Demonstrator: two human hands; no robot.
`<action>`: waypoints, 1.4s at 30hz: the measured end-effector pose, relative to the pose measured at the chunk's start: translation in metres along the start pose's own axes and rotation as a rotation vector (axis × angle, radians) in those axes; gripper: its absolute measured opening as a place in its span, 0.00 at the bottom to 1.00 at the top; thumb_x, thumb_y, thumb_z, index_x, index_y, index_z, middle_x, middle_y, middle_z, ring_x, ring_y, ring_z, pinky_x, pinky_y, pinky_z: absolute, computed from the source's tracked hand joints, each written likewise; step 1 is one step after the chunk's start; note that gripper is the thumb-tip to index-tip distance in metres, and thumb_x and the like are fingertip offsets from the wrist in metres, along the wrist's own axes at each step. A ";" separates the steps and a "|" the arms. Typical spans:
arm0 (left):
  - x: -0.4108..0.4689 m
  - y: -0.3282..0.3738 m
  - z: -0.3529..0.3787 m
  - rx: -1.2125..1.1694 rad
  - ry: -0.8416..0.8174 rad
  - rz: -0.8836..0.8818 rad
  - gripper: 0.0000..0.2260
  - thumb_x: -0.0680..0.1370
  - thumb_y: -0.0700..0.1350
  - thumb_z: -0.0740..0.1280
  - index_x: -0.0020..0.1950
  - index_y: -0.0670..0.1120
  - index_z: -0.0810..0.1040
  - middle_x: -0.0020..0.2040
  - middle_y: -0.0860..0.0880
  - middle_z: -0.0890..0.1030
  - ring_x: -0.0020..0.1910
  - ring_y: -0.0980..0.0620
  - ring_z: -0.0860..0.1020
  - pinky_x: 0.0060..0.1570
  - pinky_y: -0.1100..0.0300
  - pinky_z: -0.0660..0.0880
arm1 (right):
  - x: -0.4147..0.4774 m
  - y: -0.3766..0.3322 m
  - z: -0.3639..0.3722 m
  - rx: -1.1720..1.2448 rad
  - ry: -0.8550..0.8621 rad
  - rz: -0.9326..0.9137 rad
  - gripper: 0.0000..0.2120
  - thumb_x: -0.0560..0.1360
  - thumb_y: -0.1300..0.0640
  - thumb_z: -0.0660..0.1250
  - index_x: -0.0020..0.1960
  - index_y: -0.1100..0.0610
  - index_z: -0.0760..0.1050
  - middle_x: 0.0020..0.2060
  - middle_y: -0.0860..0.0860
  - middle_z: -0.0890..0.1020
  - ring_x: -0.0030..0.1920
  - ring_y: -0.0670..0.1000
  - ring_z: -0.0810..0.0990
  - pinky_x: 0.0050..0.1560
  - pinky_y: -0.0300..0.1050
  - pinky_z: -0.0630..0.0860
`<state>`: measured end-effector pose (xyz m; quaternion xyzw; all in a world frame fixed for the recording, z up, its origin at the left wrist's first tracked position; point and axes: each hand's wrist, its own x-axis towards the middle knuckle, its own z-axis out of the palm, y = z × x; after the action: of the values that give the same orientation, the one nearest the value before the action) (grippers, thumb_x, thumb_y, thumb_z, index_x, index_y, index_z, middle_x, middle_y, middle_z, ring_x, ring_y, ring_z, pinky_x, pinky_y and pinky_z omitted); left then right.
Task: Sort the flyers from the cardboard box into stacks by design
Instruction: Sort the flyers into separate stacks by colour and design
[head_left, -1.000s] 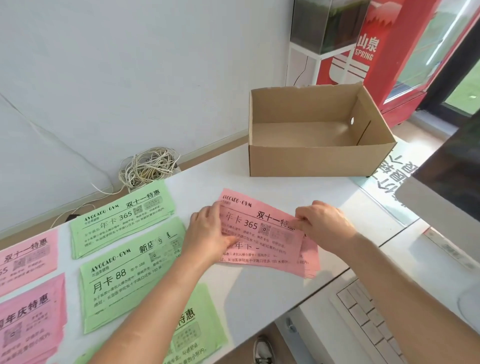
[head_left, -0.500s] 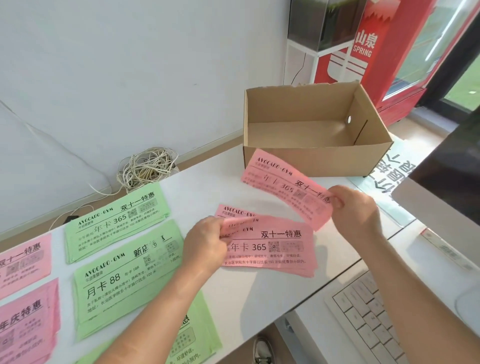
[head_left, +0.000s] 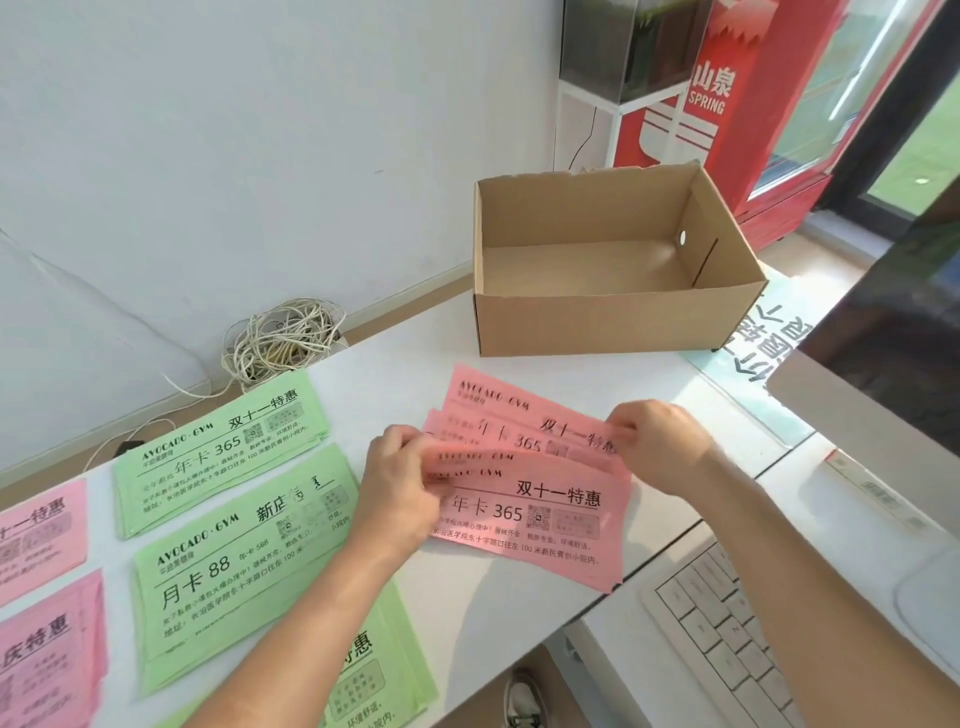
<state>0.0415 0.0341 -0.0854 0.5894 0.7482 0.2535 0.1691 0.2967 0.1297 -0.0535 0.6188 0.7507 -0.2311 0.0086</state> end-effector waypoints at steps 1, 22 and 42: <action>0.002 0.002 -0.001 0.039 -0.004 -0.016 0.18 0.66 0.39 0.76 0.53 0.48 0.77 0.54 0.52 0.70 0.55 0.53 0.66 0.55 0.69 0.60 | 0.000 -0.004 0.005 -0.052 -0.040 -0.049 0.14 0.76 0.59 0.56 0.49 0.49 0.79 0.47 0.50 0.76 0.51 0.54 0.75 0.47 0.44 0.72; 0.043 0.038 -0.015 0.451 -0.500 0.051 0.25 0.68 0.36 0.63 0.63 0.54 0.69 0.55 0.48 0.79 0.54 0.44 0.77 0.46 0.55 0.75 | -0.014 -0.048 0.017 -0.275 -0.147 -0.232 0.36 0.67 0.43 0.75 0.68 0.50 0.62 0.55 0.52 0.73 0.56 0.54 0.73 0.56 0.50 0.71; -0.129 -0.043 -0.184 -0.668 0.375 -0.513 0.12 0.77 0.37 0.67 0.56 0.52 0.72 0.49 0.56 0.83 0.44 0.63 0.81 0.41 0.68 0.77 | -0.053 -0.197 0.012 0.909 -0.310 -0.334 0.08 0.80 0.66 0.58 0.48 0.59 0.73 0.37 0.56 0.84 0.31 0.55 0.77 0.31 0.46 0.77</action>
<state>-0.0617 -0.1317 0.0336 0.2424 0.7647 0.5329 0.2691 0.1216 0.0515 0.0179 0.3897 0.6529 -0.6218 -0.1873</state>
